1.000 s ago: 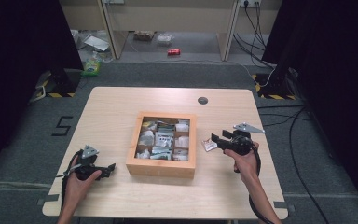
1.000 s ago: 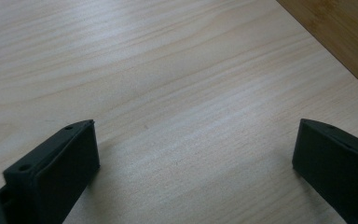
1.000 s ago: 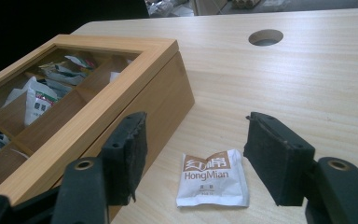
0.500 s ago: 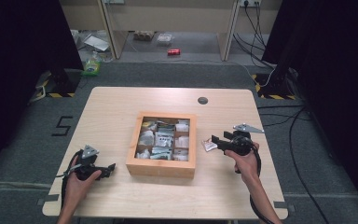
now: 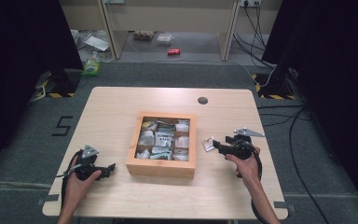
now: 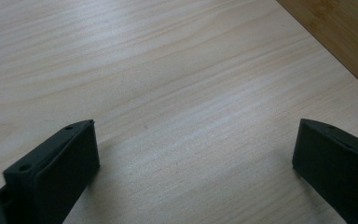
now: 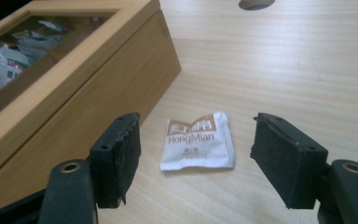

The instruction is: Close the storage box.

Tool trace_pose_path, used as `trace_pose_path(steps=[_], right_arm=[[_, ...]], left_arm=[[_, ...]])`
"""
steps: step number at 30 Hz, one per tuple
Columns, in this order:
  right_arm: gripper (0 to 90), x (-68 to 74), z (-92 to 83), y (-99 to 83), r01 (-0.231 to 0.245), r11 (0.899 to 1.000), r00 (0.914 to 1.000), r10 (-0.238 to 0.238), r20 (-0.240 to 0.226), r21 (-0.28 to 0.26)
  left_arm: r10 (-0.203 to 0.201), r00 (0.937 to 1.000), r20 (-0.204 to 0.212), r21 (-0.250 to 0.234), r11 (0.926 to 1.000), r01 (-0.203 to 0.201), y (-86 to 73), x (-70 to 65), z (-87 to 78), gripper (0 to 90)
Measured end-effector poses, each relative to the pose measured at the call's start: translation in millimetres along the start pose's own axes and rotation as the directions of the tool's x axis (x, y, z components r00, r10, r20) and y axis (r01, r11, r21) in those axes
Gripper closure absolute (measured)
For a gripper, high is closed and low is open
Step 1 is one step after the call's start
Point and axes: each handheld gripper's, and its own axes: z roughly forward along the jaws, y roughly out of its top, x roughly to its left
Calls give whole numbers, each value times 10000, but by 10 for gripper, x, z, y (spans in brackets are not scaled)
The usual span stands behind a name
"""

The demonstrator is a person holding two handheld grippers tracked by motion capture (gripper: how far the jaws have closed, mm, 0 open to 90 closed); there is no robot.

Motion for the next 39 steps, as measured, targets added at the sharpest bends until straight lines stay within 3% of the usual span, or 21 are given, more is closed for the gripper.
trace_pose_path(steps=[27,39], right_arm=[[304,124,-84,-328,677,9943,9974,-696,201,819],[300,181,-21,-383,1328,9810,9884,-1417,550,1415]], left_arm=[[2,10000,-1,-1,10000,-2,0,0,0,0],[1,10000,-2,-2,10000,-1,0,0,0,0]])
